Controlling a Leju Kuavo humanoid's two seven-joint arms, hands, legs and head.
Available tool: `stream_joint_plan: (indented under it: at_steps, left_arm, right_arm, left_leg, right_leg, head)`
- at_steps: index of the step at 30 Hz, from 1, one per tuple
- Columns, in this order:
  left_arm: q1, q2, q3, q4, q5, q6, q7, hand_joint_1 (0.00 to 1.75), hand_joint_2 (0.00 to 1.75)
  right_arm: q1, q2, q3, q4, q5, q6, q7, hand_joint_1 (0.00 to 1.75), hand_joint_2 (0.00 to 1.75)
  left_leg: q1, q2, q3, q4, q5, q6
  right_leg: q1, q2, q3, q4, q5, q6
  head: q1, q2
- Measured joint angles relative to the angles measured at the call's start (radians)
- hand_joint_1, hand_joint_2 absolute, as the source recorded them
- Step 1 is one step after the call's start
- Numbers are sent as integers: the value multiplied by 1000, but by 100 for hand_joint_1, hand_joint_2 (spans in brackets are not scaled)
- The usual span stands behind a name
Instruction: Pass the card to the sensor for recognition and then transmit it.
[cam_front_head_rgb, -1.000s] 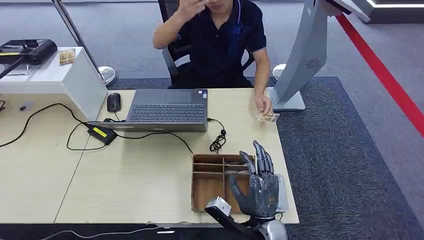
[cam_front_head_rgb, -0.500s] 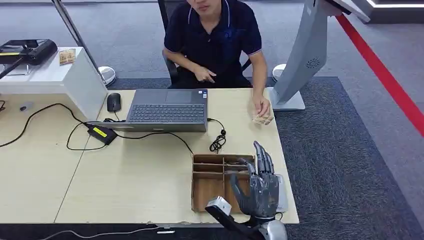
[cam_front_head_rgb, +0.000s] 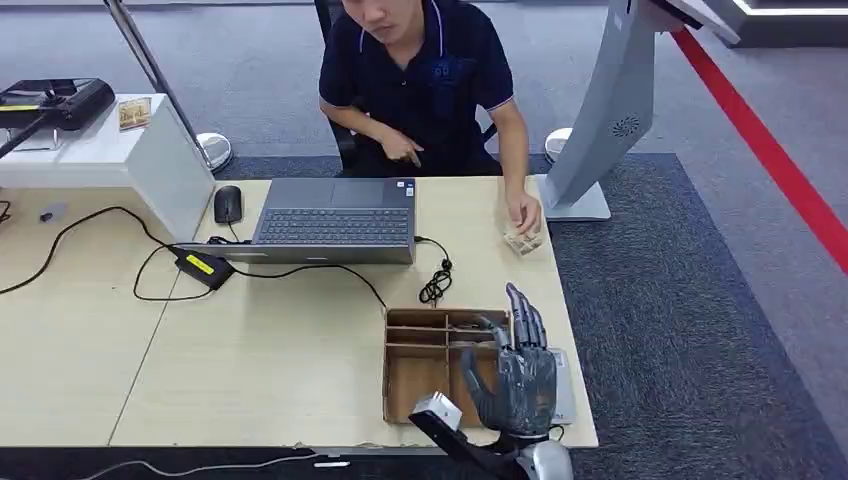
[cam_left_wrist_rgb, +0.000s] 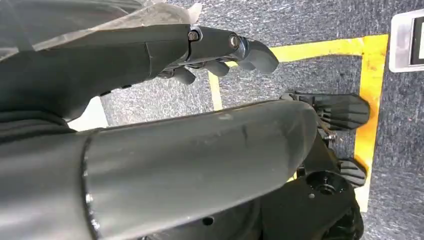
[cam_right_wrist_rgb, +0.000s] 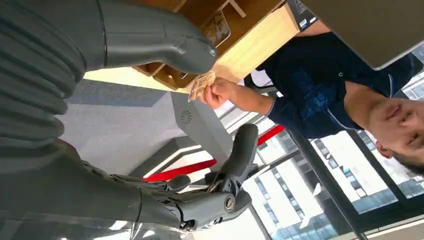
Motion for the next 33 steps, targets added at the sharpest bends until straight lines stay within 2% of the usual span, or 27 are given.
stream_joint_plan:
  at_steps: [7, 18, 22, 24, 33]
  left_arm:
    - [0, 0, 0, 0, -3, -3, 0, 0, 0]
    - [0, 0, 0, 0, -7, -6, 0, 0, 0]
    - [0, 0, 0, 0, -26, -9, 3, 0, 0]
    - [1, 0, 1, 0, -39, -10, 3, 0, 0]
    - [0, 2, 1, 0, -47, -14, 1, 0, 0]
  right_arm:
    - [-3, -2, 3, 7, 0, 0, 5, 73, 175]
    - [-10, -3, 8, 26, 2, 0, 18, 79, 175]
    - [-13, -4, 9, 35, -3, 0, 25, 63, 175]
    - [-17, -5, 10, 42, 4, 0, 29, 70, 175]
    - [-38, -4, 10, 79, 17, 0, 27, 68, 175]
  left_leg:
    - [0, 0, 0, 0, 0, 0]
    - [0, 0, 0, 0, 0, 0]
    - [0, 0, 0, 0, 0, 0]
    - [0, 0, 0, 0, 0, 0]
    - [0, 0, 0, 0, 0, 0]
  right_leg:
    - [0, 0, 0, 0, 0, 0]
    - [0, 0, 0, 0, 0, 0]
    - [0, 0, 0, 0, 0, 0]
    - [0, 0, 0, 0, 0, 0]
    - [0, 0, 0, 0, 0, 0]
  head:
    - [0, 0]
    - [0, 0]
    - [0, 0]
    - [0, 0]
    - [0, 0]
